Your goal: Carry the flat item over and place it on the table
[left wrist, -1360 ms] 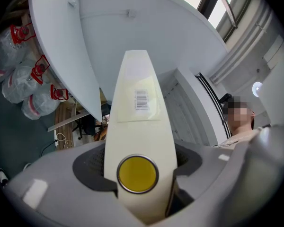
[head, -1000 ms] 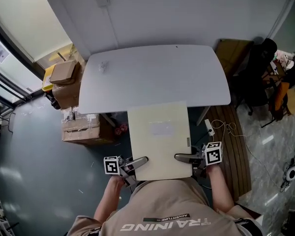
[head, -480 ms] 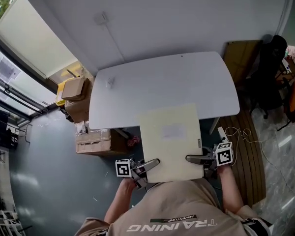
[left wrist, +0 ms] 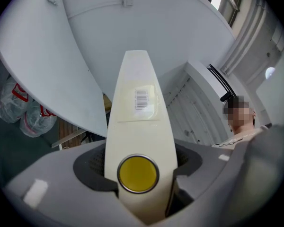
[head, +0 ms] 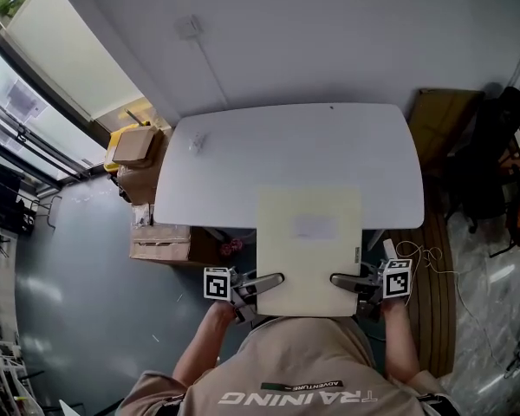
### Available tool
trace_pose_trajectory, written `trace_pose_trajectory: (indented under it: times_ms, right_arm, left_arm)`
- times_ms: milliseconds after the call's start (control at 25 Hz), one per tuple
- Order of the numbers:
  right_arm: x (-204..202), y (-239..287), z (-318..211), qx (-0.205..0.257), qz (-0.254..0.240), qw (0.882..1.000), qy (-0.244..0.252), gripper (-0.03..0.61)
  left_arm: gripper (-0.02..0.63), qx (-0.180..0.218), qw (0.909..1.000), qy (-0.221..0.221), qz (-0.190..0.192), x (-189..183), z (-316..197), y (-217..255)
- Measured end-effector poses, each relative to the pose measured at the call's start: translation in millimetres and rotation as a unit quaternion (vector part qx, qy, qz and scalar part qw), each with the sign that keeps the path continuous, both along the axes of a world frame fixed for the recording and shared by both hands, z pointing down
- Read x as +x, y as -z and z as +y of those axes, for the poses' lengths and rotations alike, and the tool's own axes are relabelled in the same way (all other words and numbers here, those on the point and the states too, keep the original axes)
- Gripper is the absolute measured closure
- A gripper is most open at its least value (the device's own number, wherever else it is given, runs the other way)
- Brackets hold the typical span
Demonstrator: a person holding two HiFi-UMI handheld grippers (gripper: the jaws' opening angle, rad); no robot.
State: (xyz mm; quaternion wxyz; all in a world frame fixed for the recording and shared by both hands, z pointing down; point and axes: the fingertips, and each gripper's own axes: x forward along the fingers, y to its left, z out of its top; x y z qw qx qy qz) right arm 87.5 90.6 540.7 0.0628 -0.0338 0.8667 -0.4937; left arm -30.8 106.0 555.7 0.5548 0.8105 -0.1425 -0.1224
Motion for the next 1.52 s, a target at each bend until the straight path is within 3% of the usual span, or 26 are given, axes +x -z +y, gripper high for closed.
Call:
trace_pose_trajectory:
  times_ms: [640,960,1240,1520]
  right_arm:
    - [50.4,-24.2,-31.0,-0.039,0.006,0.999,0.012,0.268]
    - [26.1,-29.9,-53.9,-0.047,0.007,0.999,0.009,0.268]
    - [-2.7,-22.7,-97.7,-0.045,0.026,0.999,-0.006,0.268]
    - [-66.7,-5.8,-158.8,-0.027,0.046,0.998,-0.019,0.268]
  left_arm:
    - [0.316,-0.036,0.9993,0.009,0.001,50.5,-28.8,-23.2]
    - [0.316,-0.044,0.9990,0.003,0.002,26.1,-52.3,-28.9]
    - [0.316,-0.051,0.9980,-0.008,0.037,-0.5,-98.5,-25.3]
    - [0.316,-0.030,0.9980,-0.015,0.054,-65.4,-161.7,-17.8]
